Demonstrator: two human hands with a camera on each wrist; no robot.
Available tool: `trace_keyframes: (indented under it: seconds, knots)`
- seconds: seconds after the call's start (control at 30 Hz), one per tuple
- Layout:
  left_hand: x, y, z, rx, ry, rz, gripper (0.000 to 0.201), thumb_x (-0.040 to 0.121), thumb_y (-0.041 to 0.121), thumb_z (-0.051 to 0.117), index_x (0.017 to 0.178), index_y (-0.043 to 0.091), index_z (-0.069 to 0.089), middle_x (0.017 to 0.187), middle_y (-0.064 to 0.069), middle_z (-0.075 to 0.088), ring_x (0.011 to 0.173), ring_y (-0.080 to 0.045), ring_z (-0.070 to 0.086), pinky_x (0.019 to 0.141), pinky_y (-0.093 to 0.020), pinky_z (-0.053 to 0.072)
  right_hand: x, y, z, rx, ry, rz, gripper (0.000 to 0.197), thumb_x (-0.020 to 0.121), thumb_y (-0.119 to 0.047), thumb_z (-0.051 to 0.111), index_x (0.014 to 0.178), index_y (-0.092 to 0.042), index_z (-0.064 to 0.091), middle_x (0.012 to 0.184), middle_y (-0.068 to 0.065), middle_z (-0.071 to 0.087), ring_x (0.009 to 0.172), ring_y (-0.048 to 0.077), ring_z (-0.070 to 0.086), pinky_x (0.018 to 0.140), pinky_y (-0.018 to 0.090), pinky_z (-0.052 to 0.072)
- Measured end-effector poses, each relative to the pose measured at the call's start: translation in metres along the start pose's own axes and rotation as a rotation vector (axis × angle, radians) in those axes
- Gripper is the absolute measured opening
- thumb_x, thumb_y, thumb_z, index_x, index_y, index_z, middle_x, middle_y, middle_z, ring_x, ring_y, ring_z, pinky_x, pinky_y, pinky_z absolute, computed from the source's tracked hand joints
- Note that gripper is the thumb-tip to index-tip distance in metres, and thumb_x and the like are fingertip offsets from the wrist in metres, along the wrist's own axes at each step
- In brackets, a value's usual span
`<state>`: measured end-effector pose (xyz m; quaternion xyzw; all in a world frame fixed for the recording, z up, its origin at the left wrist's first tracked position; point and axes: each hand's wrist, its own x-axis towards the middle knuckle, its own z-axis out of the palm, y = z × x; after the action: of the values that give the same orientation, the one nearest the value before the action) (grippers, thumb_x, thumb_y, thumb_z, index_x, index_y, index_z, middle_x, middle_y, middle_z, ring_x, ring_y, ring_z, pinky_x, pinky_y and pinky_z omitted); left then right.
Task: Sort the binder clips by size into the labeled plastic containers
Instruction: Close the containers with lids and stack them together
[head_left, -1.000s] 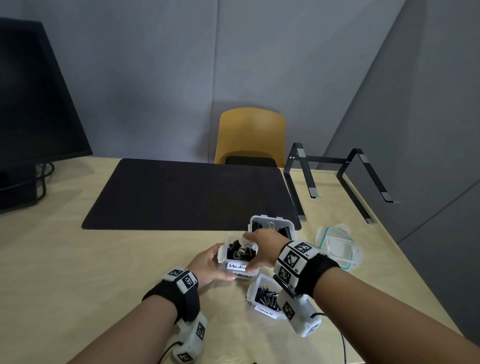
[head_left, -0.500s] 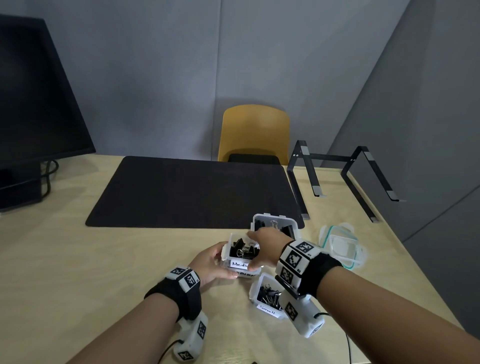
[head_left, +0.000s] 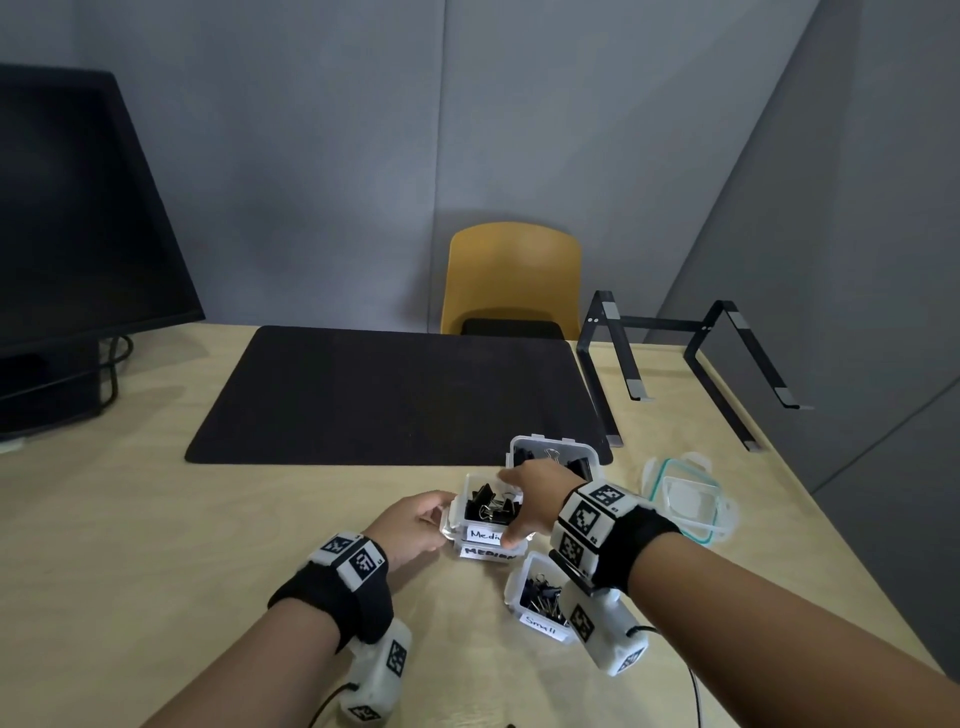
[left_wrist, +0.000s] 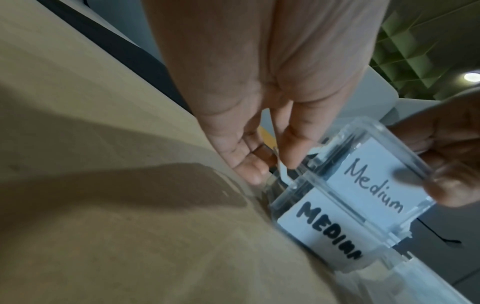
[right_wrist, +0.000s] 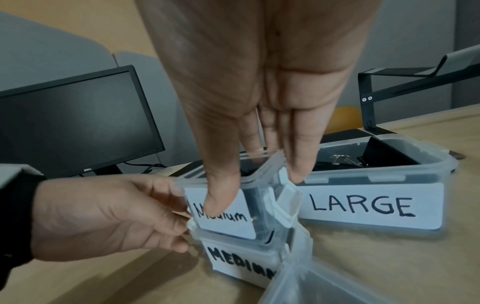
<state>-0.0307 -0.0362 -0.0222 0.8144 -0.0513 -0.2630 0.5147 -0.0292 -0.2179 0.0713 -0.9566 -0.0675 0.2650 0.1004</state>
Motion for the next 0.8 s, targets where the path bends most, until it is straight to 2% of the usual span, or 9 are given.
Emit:
trace_keyframes:
  seconds: [0.1,0.17,0.23,0.3,0.4,0.47,0.6,0.7,0.8]
  knots:
    - [0.001,-0.003,-0.003,-0.074,0.030,-0.013,0.042,0.080,-0.006,0.054,0.112,0.021,0.059,0.101,-0.008,0.065,0.097,-0.023,0.062,0.090,-0.036,0.049,-0.001,0.001,0.001,0.019,0.009,-0.002,0.082,0.072,-0.024,0.079,0.142,-0.013,0.038,0.141,0.003,0.049,0.131,0.021,0.045,0.109,0.036,0.038]
    - [0.004,-0.002,-0.005,-0.155,0.035,-0.021,0.039,0.079,-0.006,0.054,0.110,0.017,0.058,0.089,-0.012,0.061,0.089,-0.024,0.062,0.089,-0.037,0.048,-0.001,0.002,0.001,0.025,0.013,-0.004,0.084,0.072,-0.024,0.080,0.143,-0.014,0.037,0.142,0.003,0.049,0.131,0.020,0.045,0.109,0.035,0.038]
    - [0.008,0.001,-0.007,-0.192,0.046,-0.017,0.035,0.080,-0.010,0.054,0.109,0.010,0.057,0.082,-0.015,0.058,0.081,-0.018,0.064,0.083,-0.033,0.049,-0.001,0.002,0.000,0.018,0.007,-0.005,0.083,0.072,-0.025,0.079,0.143,-0.013,0.038,0.141,0.003,0.049,0.131,0.020,0.045,0.108,0.035,0.038]
    - [0.011,0.003,-0.009,-0.223,0.060,-0.024,0.035,0.082,-0.015,0.050,0.110,0.005,0.057,0.085,-0.017,0.064,0.074,-0.013,0.069,0.076,-0.025,0.054,0.000,0.002,0.000,0.010,0.004,-0.007,0.084,0.072,-0.026,0.079,0.144,-0.014,0.037,0.142,0.002,0.048,0.132,0.020,0.044,0.109,0.035,0.038]
    - [0.012,0.007,-0.010,-0.246,0.070,-0.044,0.038,0.083,-0.018,0.045,0.110,0.004,0.059,0.080,-0.011,0.070,0.072,-0.009,0.070,0.068,-0.019,0.057,0.001,0.003,0.001,0.016,0.010,-0.008,0.086,0.072,-0.027,0.080,0.144,-0.014,0.036,0.143,0.001,0.048,0.133,0.019,0.043,0.110,0.035,0.037]
    - [0.012,0.009,-0.010,-0.269,0.078,-0.054,0.040,0.083,-0.020,0.043,0.110,0.004,0.059,0.076,-0.007,0.072,0.073,-0.010,0.070,0.067,-0.018,0.057,0.002,0.004,0.001,0.030,0.011,-0.006,0.087,0.071,-0.027,0.080,0.144,-0.015,0.035,0.143,0.000,0.047,0.133,0.019,0.042,0.110,0.034,0.036]
    - [0.008,0.010,-0.009,-0.326,0.084,-0.058,0.046,0.081,-0.023,0.039,0.115,0.003,0.058,0.084,-0.012,0.071,0.077,-0.013,0.070,0.069,-0.018,0.057,0.002,0.005,0.002,0.048,0.018,-0.006,0.087,0.070,-0.026,0.081,0.144,-0.015,0.036,0.142,0.001,0.048,0.132,0.019,0.044,0.109,0.034,0.037]
    - [0.008,0.004,-0.007,-0.317,0.114,-0.046,0.041,0.083,-0.017,0.050,0.119,0.002,0.058,0.084,-0.009,0.070,0.076,-0.012,0.069,0.073,-0.020,0.057,0.002,0.003,0.000,0.022,-0.004,-0.009,0.085,0.072,-0.025,0.080,0.143,-0.013,0.036,0.142,0.003,0.048,0.131,0.021,0.045,0.108,0.036,0.039]
    - [0.010,0.002,-0.001,-0.222,0.076,-0.054,0.040,0.082,-0.002,0.065,0.120,0.008,0.060,0.093,-0.006,0.068,0.085,-0.017,0.066,0.084,-0.029,0.055,0.003,-0.001,-0.004,-0.043,-0.024,-0.020,0.076,0.071,-0.026,0.080,0.137,-0.010,0.046,0.133,0.006,0.056,0.123,0.023,0.053,0.102,0.038,0.045]
